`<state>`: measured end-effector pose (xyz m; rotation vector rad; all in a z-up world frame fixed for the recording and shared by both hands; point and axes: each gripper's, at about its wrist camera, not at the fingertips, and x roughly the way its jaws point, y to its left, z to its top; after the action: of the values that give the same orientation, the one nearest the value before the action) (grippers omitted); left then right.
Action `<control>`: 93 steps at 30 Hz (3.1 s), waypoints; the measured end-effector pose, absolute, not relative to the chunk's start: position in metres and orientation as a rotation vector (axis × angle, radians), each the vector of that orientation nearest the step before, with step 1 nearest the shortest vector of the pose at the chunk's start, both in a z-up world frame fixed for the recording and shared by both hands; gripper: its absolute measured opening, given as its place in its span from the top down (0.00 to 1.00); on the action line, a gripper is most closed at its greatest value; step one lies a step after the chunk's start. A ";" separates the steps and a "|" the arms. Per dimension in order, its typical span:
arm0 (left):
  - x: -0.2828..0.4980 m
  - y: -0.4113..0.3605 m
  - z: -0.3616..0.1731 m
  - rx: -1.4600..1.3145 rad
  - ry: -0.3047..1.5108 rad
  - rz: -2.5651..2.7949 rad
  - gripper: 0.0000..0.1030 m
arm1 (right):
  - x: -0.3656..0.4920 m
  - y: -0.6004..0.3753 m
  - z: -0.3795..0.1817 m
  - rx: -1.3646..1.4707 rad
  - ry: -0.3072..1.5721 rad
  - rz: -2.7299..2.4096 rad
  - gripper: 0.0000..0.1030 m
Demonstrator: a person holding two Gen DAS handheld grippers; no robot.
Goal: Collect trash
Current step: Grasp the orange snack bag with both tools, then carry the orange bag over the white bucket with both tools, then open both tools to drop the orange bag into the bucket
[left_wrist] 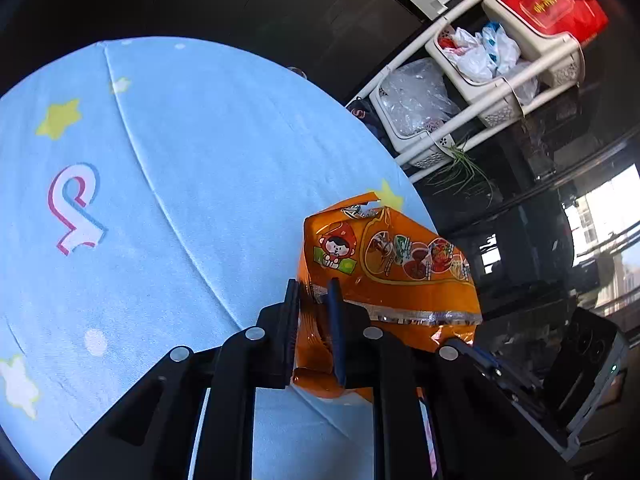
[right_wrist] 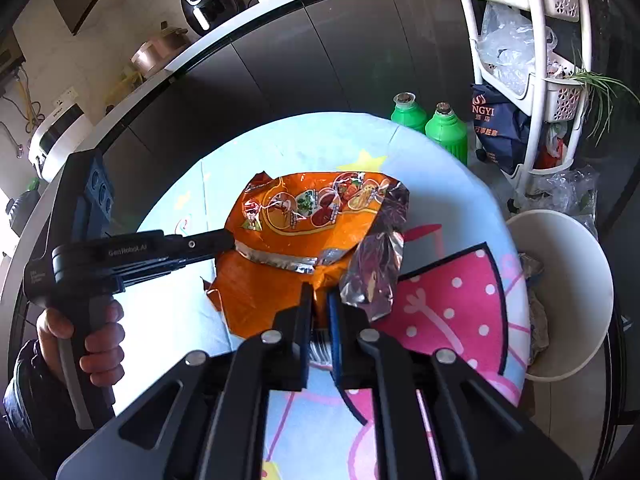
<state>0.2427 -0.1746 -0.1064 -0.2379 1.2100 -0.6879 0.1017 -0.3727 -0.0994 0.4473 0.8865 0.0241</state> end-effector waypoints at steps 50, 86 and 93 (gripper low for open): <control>0.153 -0.438 -0.069 0.207 1.095 -0.950 0.94 | -0.044 -0.591 -0.134 0.707 0.750 -0.255 0.91; 0.176 -0.414 -0.068 0.239 1.048 -0.814 0.89 | 0.016 -0.592 -0.220 0.758 0.910 -0.257 0.50; 0.169 -0.400 -0.053 0.224 0.995 -0.796 0.65 | -0.002 -0.590 -0.186 0.696 0.852 -0.250 0.35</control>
<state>0.1688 -0.4000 -0.0532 0.2243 0.9952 -0.7961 -0.0017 -0.5896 -0.1858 0.6961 0.8519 -0.2502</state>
